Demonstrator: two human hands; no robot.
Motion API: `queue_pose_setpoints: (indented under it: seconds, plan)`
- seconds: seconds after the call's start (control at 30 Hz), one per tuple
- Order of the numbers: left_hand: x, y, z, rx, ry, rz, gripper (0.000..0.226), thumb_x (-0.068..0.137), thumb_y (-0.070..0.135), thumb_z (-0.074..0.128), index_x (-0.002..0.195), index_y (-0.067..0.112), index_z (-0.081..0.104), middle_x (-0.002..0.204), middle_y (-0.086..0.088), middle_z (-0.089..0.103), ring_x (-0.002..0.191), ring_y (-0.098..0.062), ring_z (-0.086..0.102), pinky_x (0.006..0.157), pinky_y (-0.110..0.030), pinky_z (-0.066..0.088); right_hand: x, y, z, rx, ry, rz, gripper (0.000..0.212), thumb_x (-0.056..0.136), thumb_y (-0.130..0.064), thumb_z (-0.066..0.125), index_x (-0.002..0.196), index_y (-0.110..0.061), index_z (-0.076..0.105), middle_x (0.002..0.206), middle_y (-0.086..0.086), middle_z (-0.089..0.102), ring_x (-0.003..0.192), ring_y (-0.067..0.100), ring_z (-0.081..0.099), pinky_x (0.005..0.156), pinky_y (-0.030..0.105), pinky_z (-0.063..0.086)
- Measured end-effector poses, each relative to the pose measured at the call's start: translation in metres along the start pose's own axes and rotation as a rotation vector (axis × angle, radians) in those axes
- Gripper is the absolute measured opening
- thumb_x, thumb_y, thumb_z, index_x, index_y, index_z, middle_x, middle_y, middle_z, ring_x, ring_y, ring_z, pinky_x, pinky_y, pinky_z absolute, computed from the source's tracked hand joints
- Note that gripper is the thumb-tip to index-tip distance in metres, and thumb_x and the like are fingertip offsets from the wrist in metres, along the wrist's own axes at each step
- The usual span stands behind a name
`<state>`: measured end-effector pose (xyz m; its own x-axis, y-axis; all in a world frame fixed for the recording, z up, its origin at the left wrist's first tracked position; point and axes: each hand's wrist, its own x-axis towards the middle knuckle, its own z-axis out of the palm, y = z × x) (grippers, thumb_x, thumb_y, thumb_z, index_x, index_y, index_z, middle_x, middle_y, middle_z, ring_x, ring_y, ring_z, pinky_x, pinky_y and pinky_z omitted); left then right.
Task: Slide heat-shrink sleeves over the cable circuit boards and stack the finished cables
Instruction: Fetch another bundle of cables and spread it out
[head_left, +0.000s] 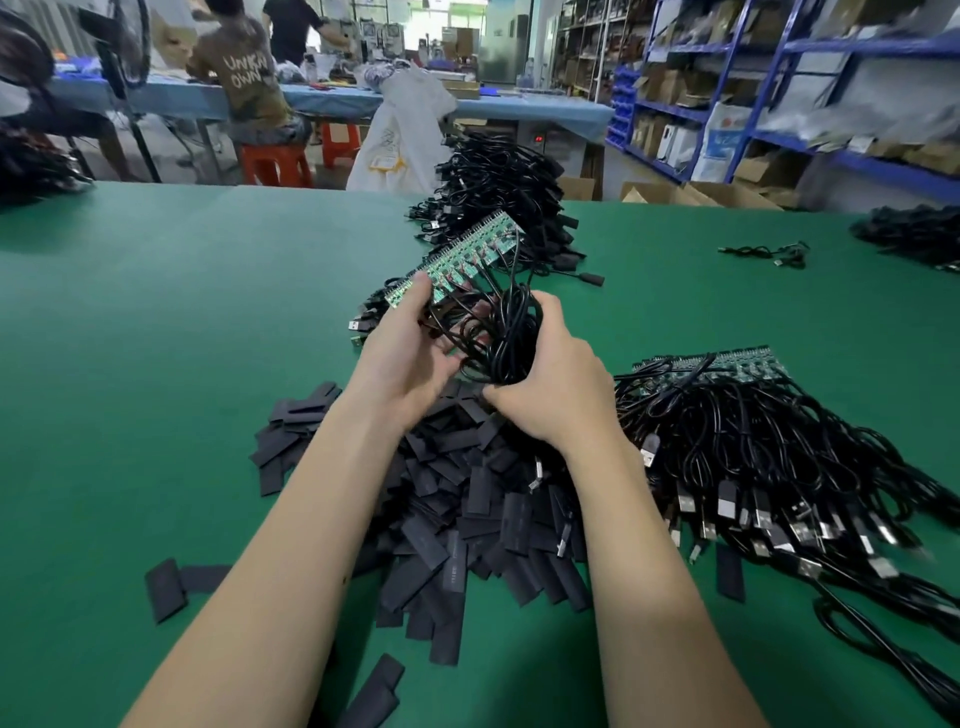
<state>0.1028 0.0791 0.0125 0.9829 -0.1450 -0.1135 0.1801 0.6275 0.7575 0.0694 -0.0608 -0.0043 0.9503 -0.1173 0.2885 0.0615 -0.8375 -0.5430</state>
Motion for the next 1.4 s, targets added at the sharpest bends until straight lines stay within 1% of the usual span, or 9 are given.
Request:
queue_pose_setpoints:
  seconds: [0.2, 0.33, 0.47, 0.7, 0.83, 0.93, 1.13, 1.3, 1.4]
  plan:
    - [0.002, 0.019, -0.009, 0.234, 0.062, 0.16, 0.042, 0.104, 0.032, 0.055, 0.135, 0.004, 0.047, 0.115, -0.013, 0.071, 0.085, -0.02, 0.071, 0.086, -0.042, 0.054, -0.003, -0.03, -0.018, -0.079, 0.047, -0.016, 0.087, 0.073, -0.041, 0.076, 0.144, -0.029, 0.027, 0.073, -0.014, 0.05, 0.067, 0.024, 0.051, 0.063, 0.034, 0.034]
    - [0.001, 0.039, -0.025, 0.272, 0.096, 0.221, 0.024, 0.102, 0.018, 0.058, 0.12, 0.004, 0.049, 0.092, -0.007, 0.07, 0.071, -0.017, 0.072, 0.063, -0.034, 0.058, -0.01, -0.059, -0.024, -0.027, -0.162, 0.035, 0.097, 0.075, -0.048, 0.073, 0.15, -0.015, 0.022, 0.099, 0.0, 0.06, 0.081, 0.025, 0.056, 0.069, 0.036, 0.042]
    - [-0.001, 0.051, -0.047, 0.407, 0.184, 0.195, 0.006, 0.099, 0.007, 0.055, 0.095, 0.004, 0.053, 0.058, -0.002, 0.063, 0.047, -0.011, 0.062, 0.045, -0.023, 0.05, -0.017, -0.083, -0.011, 0.199, -0.504, 0.134, 0.123, 0.079, -0.05, 0.071, 0.159, -0.014, -0.016, 0.144, 0.011, 0.05, 0.119, 0.031, 0.056, 0.09, 0.038, 0.048]
    - [-0.003, 0.043, -0.082, 0.828, 0.248, 0.025, 0.01, 0.095, 0.008, 0.064, 0.104, 0.012, 0.063, 0.073, -0.007, 0.06, 0.048, -0.013, 0.055, 0.045, -0.02, 0.046, -0.032, -0.094, 0.017, 0.139, -0.799, 0.148, 0.132, 0.08, -0.055, 0.073, 0.154, -0.009, -0.027, 0.151, 0.017, 0.047, 0.122, 0.032, 0.061, 0.1, 0.045, 0.053]
    - [-0.001, 0.04, -0.083, 0.968, 0.229, -0.01, 0.012, 0.092, 0.007, 0.067, 0.096, 0.017, 0.062, 0.069, -0.007, 0.058, 0.045, -0.013, 0.051, 0.039, -0.019, 0.042, -0.035, -0.093, 0.02, 0.235, -0.95, 0.206, 0.124, 0.079, -0.053, 0.08, 0.159, -0.011, -0.005, 0.11, 0.009, 0.076, 0.083, 0.026, 0.078, 0.085, 0.043, 0.063]
    - [0.003, 0.039, -0.084, 1.064, 0.261, 0.046, 0.006, 0.093, 0.021, 0.069, 0.091, 0.017, 0.064, 0.073, -0.002, 0.057, 0.056, -0.013, 0.049, 0.041, -0.018, 0.041, -0.032, -0.089, 0.007, 0.237, -0.994, 0.121, 0.085, 0.077, -0.059, 0.08, 0.138, -0.007, 0.051, 0.102, 0.009, 0.078, 0.083, 0.028, 0.078, 0.09, 0.042, 0.06]
    - [0.012, 0.034, -0.086, 1.241, 0.308, 0.169, 0.035, 0.1, 0.05, 0.053, 0.092, 0.018, 0.064, 0.076, -0.002, 0.056, 0.063, -0.017, 0.048, 0.06, -0.026, 0.036, -0.015, -0.052, -0.035, 0.453, -0.95, 0.149, 0.051, 0.09, -0.049, 0.072, 0.125, -0.013, 0.061, 0.094, 0.013, 0.076, 0.081, 0.027, 0.078, 0.077, 0.029, 0.063]
    - [0.013, 0.031, -0.087, 1.121, 0.284, 0.182, 0.038, 0.102, 0.042, 0.05, 0.095, 0.009, 0.067, 0.081, -0.007, 0.047, 0.072, -0.018, 0.044, 0.071, -0.031, 0.037, 0.0, -0.011, -0.014, 0.524, -0.255, 0.232, 0.02, 0.095, -0.036, 0.066, 0.1, -0.018, 0.073, 0.079, 0.001, 0.078, 0.063, 0.009, 0.069, 0.058, 0.024, 0.054]
    - [0.013, 0.03, -0.085, 1.049, 0.266, 0.156, 0.037, 0.101, 0.041, 0.054, 0.099, 0.007, 0.068, 0.082, -0.007, 0.044, 0.072, -0.019, 0.041, 0.068, -0.032, 0.037, 0.003, -0.005, 0.01, 0.628, -0.172, 0.287, 0.018, 0.092, -0.039, 0.07, 0.097, -0.021, 0.074, 0.072, -0.004, 0.076, 0.059, 0.011, 0.064, 0.056, 0.025, 0.051]
